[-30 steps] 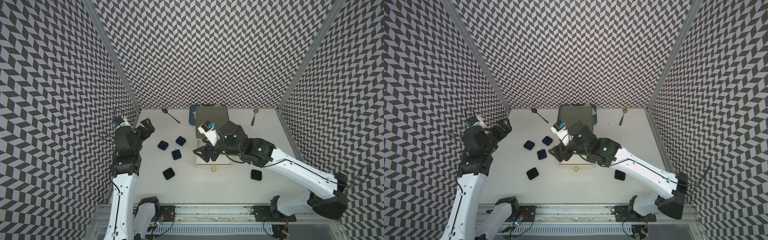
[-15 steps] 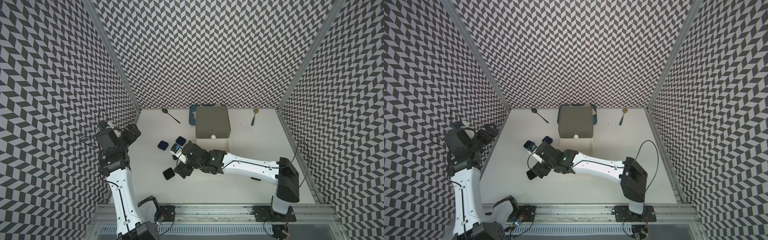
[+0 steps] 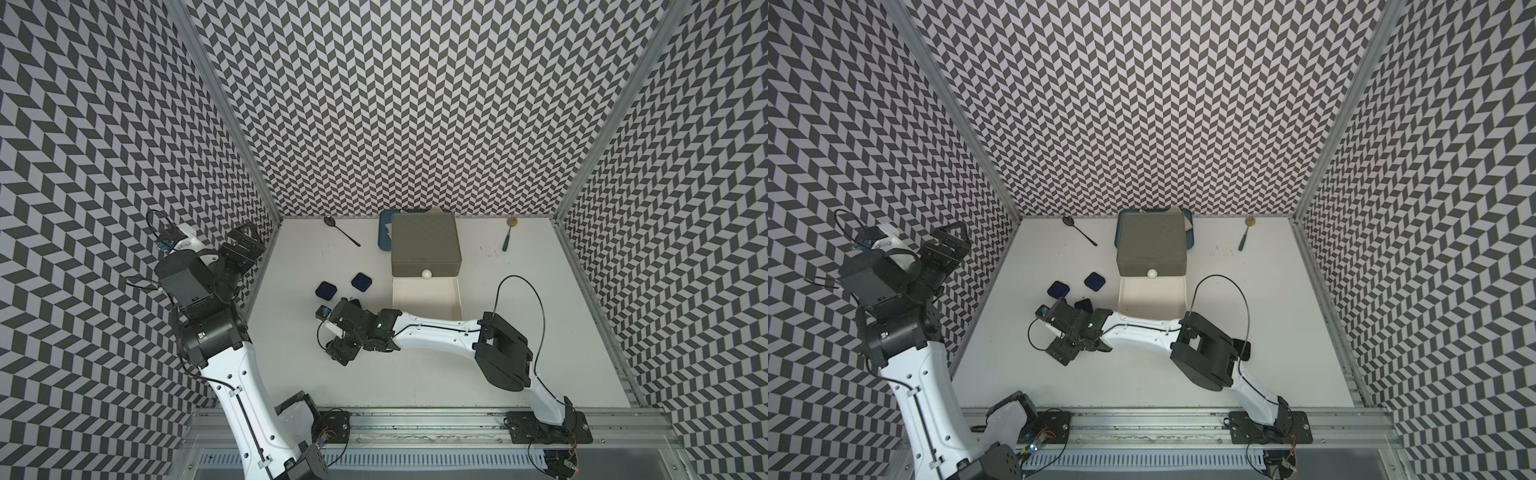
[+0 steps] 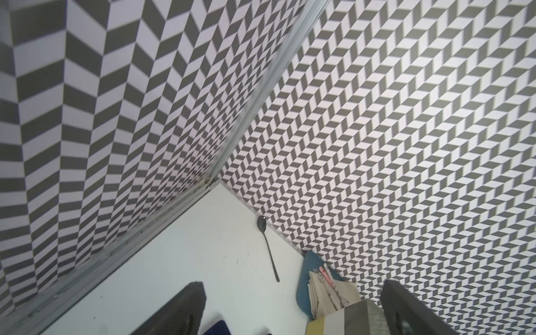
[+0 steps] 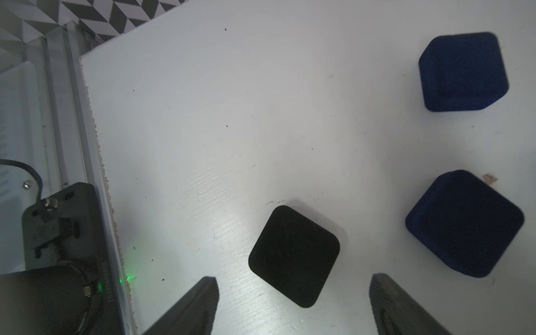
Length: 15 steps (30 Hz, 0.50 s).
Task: Place the brooch boxes into the drawer by color
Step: Pick up the brooch box from the center of the board.
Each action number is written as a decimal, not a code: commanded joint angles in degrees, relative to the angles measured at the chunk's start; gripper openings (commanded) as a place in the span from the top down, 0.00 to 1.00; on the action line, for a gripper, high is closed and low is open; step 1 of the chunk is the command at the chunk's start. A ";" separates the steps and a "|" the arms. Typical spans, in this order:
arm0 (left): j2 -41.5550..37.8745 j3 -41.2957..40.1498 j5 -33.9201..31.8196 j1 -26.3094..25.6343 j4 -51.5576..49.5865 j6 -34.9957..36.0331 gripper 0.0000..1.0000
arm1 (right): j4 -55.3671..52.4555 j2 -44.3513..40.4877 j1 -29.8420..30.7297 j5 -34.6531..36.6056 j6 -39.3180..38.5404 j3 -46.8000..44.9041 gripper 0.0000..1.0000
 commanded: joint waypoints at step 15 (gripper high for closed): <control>-1.43 -4.37 4.78 -0.06 2.20 -1.94 0.00 | -3.29 8.56 1.37 -1.32 0.64 7.15 0.15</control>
